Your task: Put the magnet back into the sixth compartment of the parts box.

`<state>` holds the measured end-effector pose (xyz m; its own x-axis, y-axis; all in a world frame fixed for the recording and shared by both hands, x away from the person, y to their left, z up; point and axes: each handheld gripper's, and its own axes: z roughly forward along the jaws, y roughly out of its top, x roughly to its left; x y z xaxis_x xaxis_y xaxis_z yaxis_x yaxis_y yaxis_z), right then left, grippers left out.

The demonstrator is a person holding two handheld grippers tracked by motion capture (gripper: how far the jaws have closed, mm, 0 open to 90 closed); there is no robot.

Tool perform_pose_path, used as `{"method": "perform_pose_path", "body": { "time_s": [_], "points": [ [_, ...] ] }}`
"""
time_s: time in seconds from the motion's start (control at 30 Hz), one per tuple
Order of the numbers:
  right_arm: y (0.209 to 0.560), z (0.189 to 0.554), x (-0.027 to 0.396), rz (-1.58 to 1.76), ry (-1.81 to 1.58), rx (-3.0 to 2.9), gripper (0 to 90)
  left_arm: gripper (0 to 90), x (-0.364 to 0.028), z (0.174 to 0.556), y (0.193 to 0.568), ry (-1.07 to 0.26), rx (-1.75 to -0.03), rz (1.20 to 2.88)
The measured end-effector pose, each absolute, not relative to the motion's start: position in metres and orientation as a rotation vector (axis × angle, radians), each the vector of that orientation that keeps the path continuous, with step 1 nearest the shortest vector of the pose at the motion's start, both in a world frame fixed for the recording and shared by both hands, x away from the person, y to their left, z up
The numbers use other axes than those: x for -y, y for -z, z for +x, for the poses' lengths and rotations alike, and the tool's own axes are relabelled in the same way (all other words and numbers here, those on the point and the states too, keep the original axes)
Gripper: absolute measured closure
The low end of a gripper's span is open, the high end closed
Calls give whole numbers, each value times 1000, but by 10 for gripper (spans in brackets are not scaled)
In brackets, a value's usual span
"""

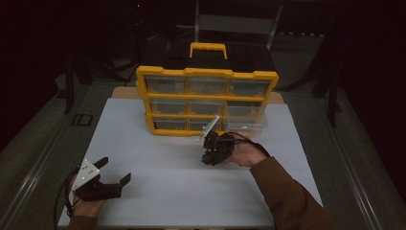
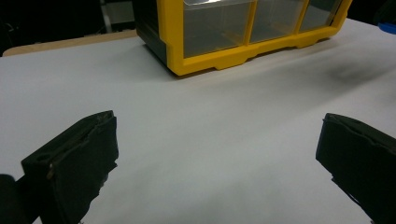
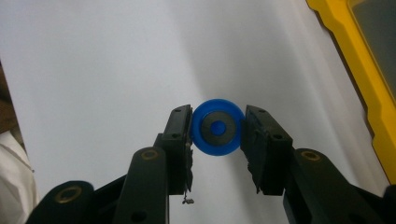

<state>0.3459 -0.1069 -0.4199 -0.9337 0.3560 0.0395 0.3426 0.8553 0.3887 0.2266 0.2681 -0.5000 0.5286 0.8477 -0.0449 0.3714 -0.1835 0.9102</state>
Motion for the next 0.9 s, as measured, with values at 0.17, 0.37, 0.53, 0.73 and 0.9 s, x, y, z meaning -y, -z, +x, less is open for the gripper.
{"method": "perform_pose_path", "body": {
  "time_s": [0.17,0.37,0.53,0.73,0.9],
  "points": [
    [415,344,107,559,-625,-2994,628,0,-268,227,500,-601,-1020,1776],
    [408,342,109,549,-639,-2993,628,0,-268,227,500,-601,-1020,1775],
    [403,341,109,538,-639,-2999,628,0,-268,226,500,-601,-1019,1774],
    [399,340,107,525,-634,-3005,628,0,-268,227,500,-601,-1019,1775],
    [393,340,107,527,-637,-3006,628,0,-268,227,500,-602,-1017,1775]
  ]
}}
